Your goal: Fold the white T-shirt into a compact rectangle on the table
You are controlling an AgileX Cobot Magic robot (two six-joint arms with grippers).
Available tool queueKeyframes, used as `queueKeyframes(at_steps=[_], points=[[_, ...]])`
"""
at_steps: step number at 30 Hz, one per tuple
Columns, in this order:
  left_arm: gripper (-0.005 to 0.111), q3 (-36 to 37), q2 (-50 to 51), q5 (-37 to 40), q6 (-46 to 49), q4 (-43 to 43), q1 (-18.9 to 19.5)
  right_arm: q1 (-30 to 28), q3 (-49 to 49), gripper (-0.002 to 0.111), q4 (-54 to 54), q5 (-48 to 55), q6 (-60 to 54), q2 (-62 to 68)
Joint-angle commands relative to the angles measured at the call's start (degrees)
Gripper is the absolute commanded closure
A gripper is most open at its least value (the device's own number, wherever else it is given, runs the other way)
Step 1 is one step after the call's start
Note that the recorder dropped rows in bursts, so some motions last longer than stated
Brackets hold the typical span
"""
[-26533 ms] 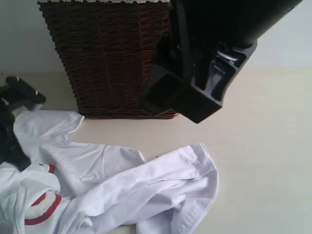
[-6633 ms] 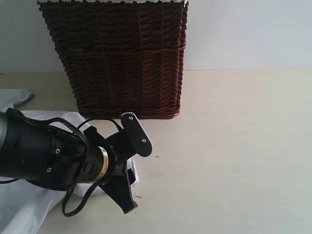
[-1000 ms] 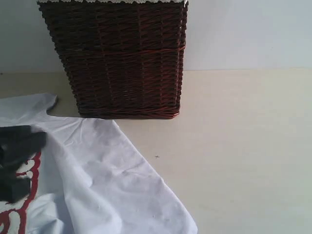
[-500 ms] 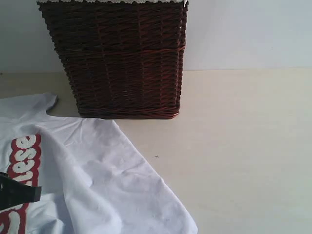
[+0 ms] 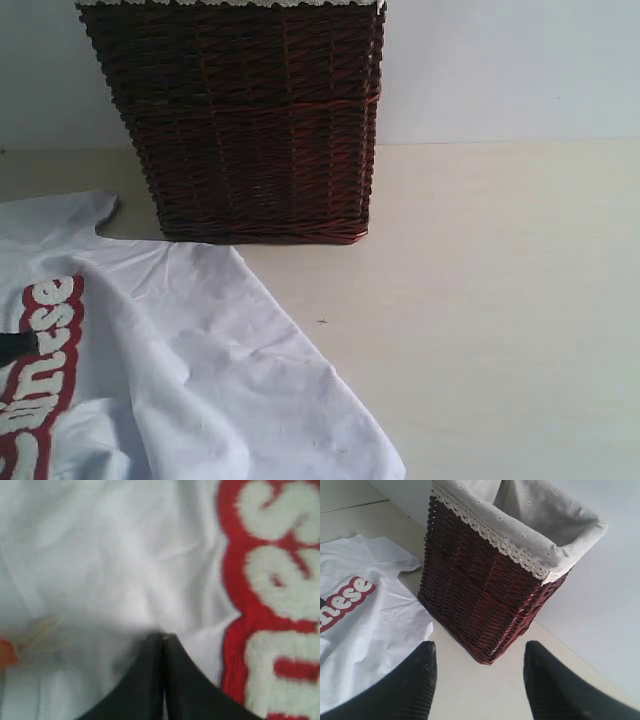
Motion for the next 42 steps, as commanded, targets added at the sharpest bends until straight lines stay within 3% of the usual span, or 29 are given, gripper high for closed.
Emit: queueKeyframes(at_steps=[1, 8, 12, 22, 26, 28, 31, 34, 36, 39, 42], points=[[0.107, -4.1, 7.0, 8.6, 1.9, -0.4, 4.9, -0.2, 0.2, 0.057, 0.6, -1.0, 0.1, -0.4], [0.107, -14.1, 16.0, 15.6, 9.2, -2.0, 13.7, -0.2, 0.2, 0.057, 0.6, -1.0, 0.1, -0.4], [0.107, -18.8, 17.7, 17.4, 11.2, -2.7, 16.4, -0.2, 0.2, 0.057, 0.6, -1.0, 0.1, -0.4], [0.107, -23.0, 7.1, 8.2, 19.8, -8.1, 13.1, -0.2, 0.2, 0.057, 1.1, -1.0, 0.1, 0.1], [0.107, -23.0, 0.8, 1.0, 36.7, -17.0, 5.8, -0.2, 0.2, 0.057, 1.1, -1.0, 0.1, 1.1], [0.103, -23.3, -1.1, 0.3, 50.0, -22.3, -1.2, -0.2, 0.2, 0.057, 1.7, -1.0, 0.1, 1.7], [0.090, -25.8, -1.0, 4.6, 65.2, -31.1, -12.0, -0.2, 0.2, 0.057, 1.9, -1.0, 0.1, 2.2], [0.075, -31.1, 2.0, 16.3, 77.6, -42.4, -21.2, -0.2, 0.2, 0.057, 1.9, -1.0, 0.1, 2.2], [0.071, -36.3, 5.2, 24.6, 78.0, -50.8, -24.1, -0.2, 0.2, 0.057, 1.9, -0.9, 0.1, 2.2], [0.072, -43.2, 9.9, 32.9, 80.6, -66.3, -24.9, -0.2, 0.2, 0.057, 1.9, -0.6, 0.1, 2.2], [0.072, -45.6, 12.9, 32.3, 78.8, -70.0, -24.9, -0.2, 0.2, 0.057, 1.9, -0.6, 0.1, 2.2]])
